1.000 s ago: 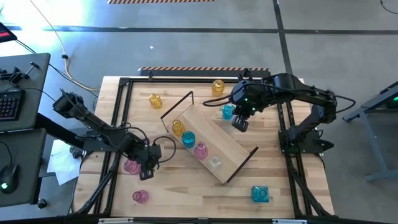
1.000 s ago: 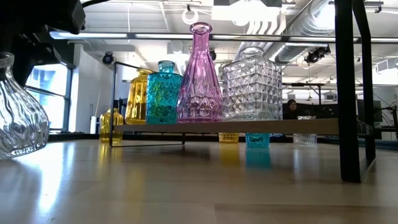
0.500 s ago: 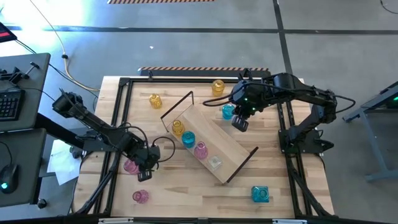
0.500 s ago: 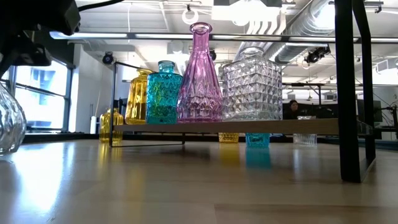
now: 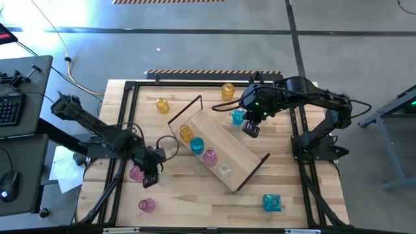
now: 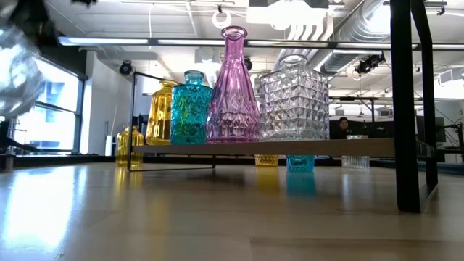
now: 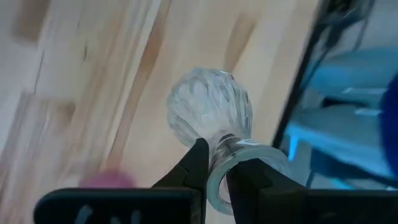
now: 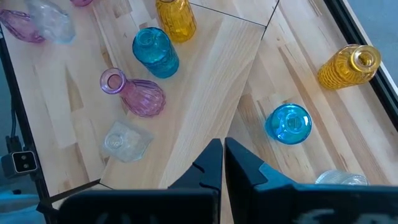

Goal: Sort vases onto shelf
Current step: Put the bottom crystal vase on the shelf

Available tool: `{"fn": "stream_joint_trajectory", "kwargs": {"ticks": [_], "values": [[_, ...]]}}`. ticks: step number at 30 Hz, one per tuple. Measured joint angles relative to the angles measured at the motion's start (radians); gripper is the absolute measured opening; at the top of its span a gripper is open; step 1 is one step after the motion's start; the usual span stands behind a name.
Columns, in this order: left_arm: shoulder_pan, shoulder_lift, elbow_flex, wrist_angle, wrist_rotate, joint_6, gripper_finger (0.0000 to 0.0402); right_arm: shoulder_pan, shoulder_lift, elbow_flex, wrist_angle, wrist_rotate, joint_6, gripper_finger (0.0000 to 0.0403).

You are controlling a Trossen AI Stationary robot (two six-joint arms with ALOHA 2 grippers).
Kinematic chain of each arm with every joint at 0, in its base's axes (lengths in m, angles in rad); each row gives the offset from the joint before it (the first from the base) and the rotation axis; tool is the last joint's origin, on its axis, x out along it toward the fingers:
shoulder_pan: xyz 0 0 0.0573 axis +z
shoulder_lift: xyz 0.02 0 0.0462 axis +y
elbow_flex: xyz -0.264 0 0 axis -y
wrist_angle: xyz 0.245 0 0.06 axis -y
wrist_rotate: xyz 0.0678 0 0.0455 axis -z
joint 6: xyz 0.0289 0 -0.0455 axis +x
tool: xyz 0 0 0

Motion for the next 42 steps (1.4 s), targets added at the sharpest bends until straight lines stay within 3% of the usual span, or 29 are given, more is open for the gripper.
{"fn": "stream_joint_trajectory", "kwargs": {"ticks": [13, 19, 23, 26, 32, 42], "values": [[0.122, 0.015, 0.424, -0.164, -0.244, 0.229, 0.0023, 0.000, 0.000, 0.000, -0.017, 0.000, -0.009, 0.0000], [0.220, 0.015, 0.529, -0.180, -0.345, 0.329, 0.0024, 0.000, 0.000, 0.000, -0.041, 0.000, -0.019, 0.0000], [0.331, 0.034, 0.561, -0.154, -0.358, 0.404, 0.0024, 0.000, 0.000, 0.000, -0.041, -0.001, 0.019, 0.0000], [0.425, 0.070, 0.587, -0.135, -0.313, 0.473, 0.0025, 0.000, 0.000, 0.000, -0.041, 0.000, 0.038, 0.0000], [0.590, 0.211, 0.656, -0.125, -0.125, 0.598, 0.0025, 0.000, 0.000, 0.000, -0.041, -0.039, 0.029, 0.0000], [0.706, 0.516, 0.839, -0.142, 0.147, 0.755, 0.0025, 0.001, 0.000, 0.000, -0.071, -0.139, 0.024, 0.0000]]}}
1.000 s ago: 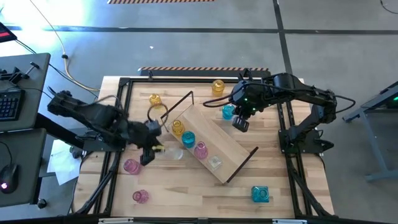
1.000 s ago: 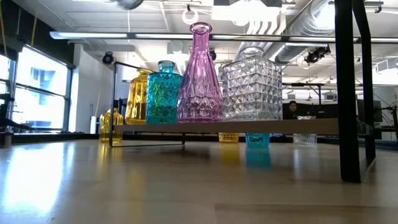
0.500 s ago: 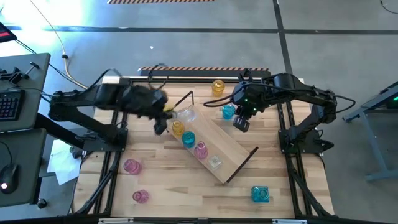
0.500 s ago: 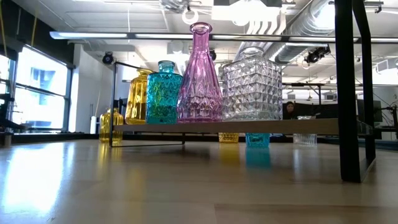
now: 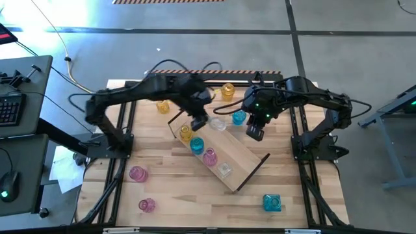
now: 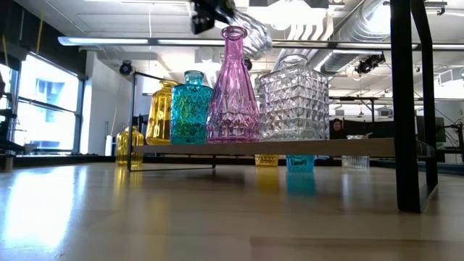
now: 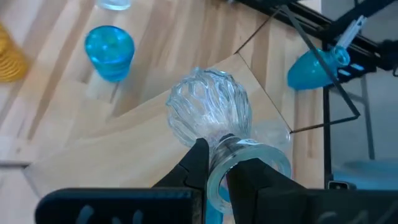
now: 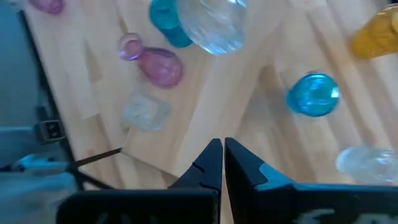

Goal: Sort vases onto shelf
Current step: Put the bottom crystal vase on the shelf

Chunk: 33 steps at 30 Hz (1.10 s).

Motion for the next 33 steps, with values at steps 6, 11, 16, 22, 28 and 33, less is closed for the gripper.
{"fn": "stream_joint_trajectory", "kwargs": {"ticks": [6, 11, 16, 22, 28, 33], "values": [[0.030, 0.155, 0.159, -0.164, 0.003, 0.122, 0.0025, 0.026, -0.020, 0.000, 0.000, -0.066, -0.004, 0.0000], [0.042, 0.244, 0.241, -0.280, -0.022, 0.204, 0.0026, 0.028, -0.044, 0.000, 0.000, -0.050, 0.022, 0.0000], [0.041, 0.296, 0.259, -0.308, -0.051, 0.234, 0.0026, 0.028, -0.066, 0.000, 0.000, -0.017, 0.025, 0.0000], [0.039, 0.348, 0.259, -0.315, -0.057, 0.264, 0.0026, 0.026, -0.076, 0.000, 0.000, -0.002, 0.024, 0.0000], [0.044, 0.383, 0.259, -0.373, -0.095, 0.311, 0.0026, 0.025, -0.077, 0.000, 0.001, 0.015, 0.009, 0.0000], [0.048, 0.401, 0.259, -0.411, -0.140, 0.345, 0.0026, 0.026, -0.077, 0.000, 0.000, 0.015, 0.006, 0.0000]]}}
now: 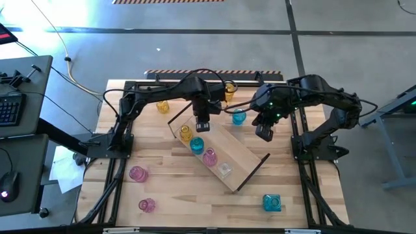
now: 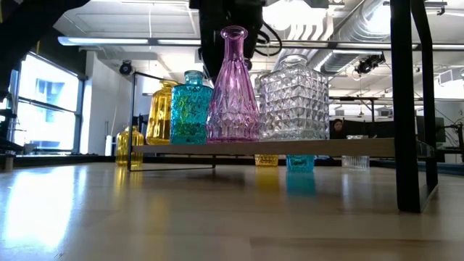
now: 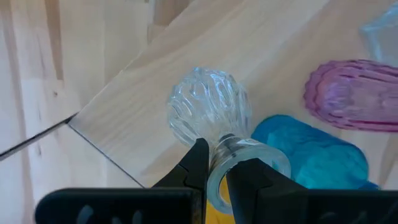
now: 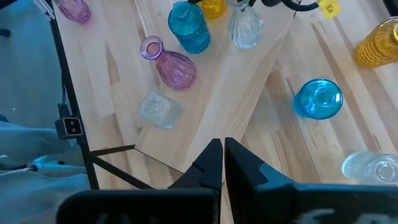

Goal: Sort vases onto shelf
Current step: Put the bottom crystal vase on the shelf

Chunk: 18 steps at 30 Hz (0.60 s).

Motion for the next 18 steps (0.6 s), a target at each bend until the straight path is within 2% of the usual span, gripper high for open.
{"fn": "stream_joint_trajectory", "kwargs": {"ticks": [18], "values": [[-0.003, 0.021, -0.001, 0.013, 0.023, 0.040, 0.0026, 0.000, 0.000, 0.000, 0.001, 0.000, -0.018, 0.0000]]}}
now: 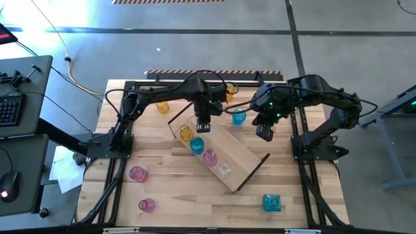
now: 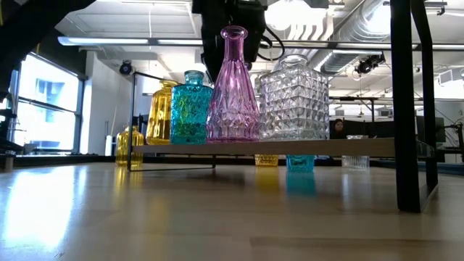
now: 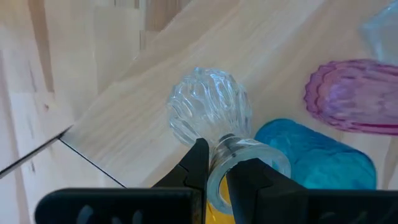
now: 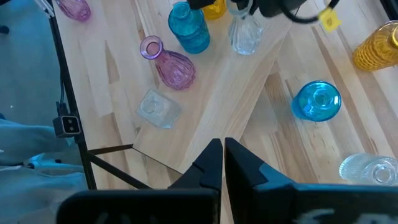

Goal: Sort vases onto shelf
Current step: Put the bottom crystal vase on the shelf

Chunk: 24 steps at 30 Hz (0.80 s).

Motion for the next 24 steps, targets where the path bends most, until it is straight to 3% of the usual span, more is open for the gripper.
{"fn": "stream_joint_trajectory", "kwargs": {"ticks": [13, 24], "values": [[-0.016, 0.021, 0.002, 0.001, 0.002, 0.009, 0.0030, 0.000, 0.000, 0.000, 0.000, -0.001, 0.007, 0.0000], [-0.019, 0.021, 0.001, 0.065, -0.001, -0.017, 0.0089, 0.000, 0.000, 0.000, 0.000, -0.003, 0.007, 0.0000]]}}
